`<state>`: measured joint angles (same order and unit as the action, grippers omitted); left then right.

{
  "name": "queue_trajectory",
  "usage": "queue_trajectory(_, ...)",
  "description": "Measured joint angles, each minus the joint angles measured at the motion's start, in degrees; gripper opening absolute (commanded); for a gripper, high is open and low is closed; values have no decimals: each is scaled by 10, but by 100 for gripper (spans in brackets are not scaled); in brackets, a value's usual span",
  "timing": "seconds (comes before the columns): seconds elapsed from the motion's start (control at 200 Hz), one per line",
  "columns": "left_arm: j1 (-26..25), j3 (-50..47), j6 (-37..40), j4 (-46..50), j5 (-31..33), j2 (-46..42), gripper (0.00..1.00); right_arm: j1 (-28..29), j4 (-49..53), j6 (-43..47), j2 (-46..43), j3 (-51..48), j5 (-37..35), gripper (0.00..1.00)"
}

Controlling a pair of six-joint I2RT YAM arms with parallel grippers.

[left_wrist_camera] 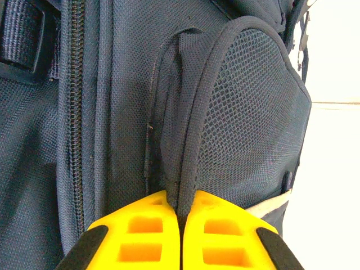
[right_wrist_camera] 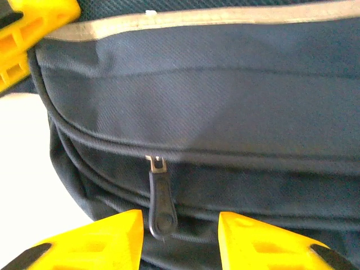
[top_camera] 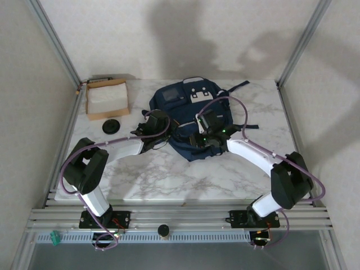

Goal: Pack the student bag

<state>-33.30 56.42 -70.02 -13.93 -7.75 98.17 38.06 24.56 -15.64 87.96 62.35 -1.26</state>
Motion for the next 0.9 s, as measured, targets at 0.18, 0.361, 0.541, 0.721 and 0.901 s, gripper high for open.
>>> queue_trajectory(0.18,0,0,0,-1,0,0,0,5,-8,3,48,33,-11,43)
queue_trajectory(0.361,0,0,0,-1,0,0,0,9,-3,3,82,47,-33,38)
queue_trajectory(0.541,0,0,0,1,0,0,0,21,1,13,84,47,-65,24)
queue_trajectory(0.721,0,4,2,7,0,0,0,28,2,15,82,46,-89,9)
queue_trajectory(0.901,0,7,18,17,0,-2,0,26,10,13,52,35,-104,3)
